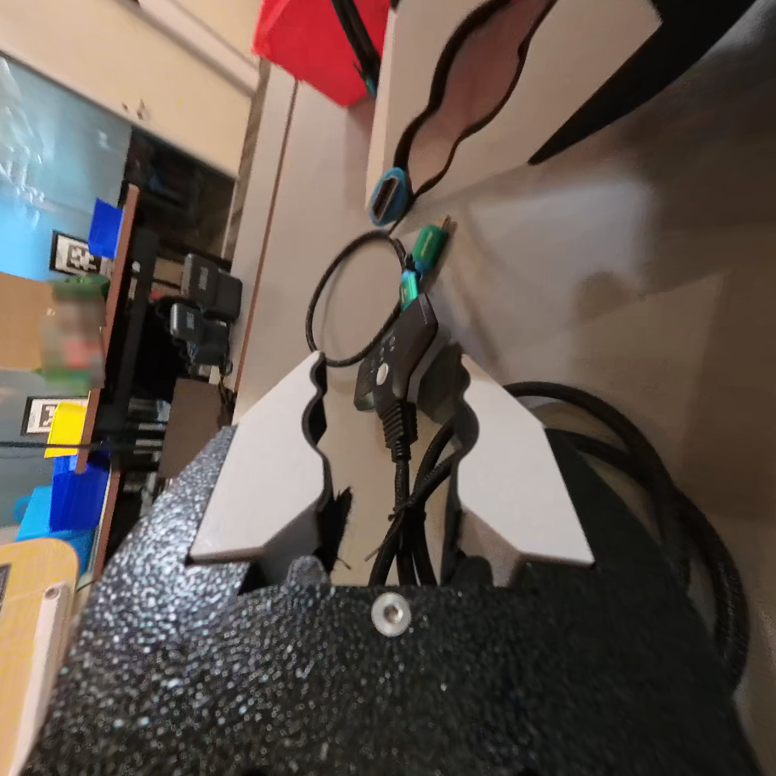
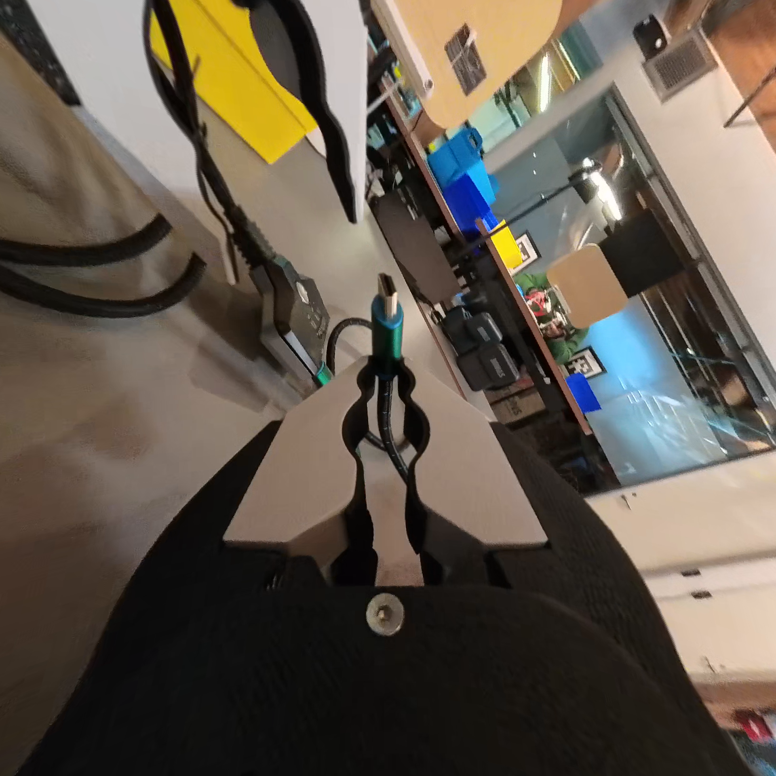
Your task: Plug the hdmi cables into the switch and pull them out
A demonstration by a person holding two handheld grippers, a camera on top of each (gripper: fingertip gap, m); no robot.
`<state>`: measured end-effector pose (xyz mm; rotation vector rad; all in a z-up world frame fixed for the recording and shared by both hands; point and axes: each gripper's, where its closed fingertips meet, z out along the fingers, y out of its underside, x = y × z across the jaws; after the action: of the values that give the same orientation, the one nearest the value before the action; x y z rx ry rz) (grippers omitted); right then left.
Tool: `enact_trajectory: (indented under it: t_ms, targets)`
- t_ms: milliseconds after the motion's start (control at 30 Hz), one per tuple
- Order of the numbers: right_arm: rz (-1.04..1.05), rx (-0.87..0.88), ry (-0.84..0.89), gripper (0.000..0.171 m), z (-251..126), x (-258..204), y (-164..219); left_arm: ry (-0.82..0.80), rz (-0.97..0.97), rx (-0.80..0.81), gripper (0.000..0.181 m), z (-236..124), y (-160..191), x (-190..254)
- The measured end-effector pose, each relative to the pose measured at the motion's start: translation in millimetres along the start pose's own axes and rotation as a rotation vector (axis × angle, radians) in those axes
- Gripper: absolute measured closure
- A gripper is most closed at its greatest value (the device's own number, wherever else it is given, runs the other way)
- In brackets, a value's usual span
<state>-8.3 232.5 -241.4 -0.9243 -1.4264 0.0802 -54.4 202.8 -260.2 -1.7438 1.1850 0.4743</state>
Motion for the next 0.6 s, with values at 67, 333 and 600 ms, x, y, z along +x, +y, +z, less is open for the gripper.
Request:
enact_trajectory:
  t_ms: [67, 333, 600]
  targets:
    - [-0.018, -0.043, 0.015, 0.163, 4.4, -1.9, 7.7, 0.007, 0.027, -0.066, 0.115, 11.4, 4.7, 4.4]
    - [0.005, -0.123, 0.048, 0.162, 11.4, 2.2, 28.0, -0.039, 0.269, -0.278, 0.108, 44.4, 21.4, -3.5]
    - [0.093, -0.085, 0.076, 0.163, 9.3, 12.3, 28.9, -0.092, 0.626, -0.322, 0.135, 60.8, 42.4, -5.8]
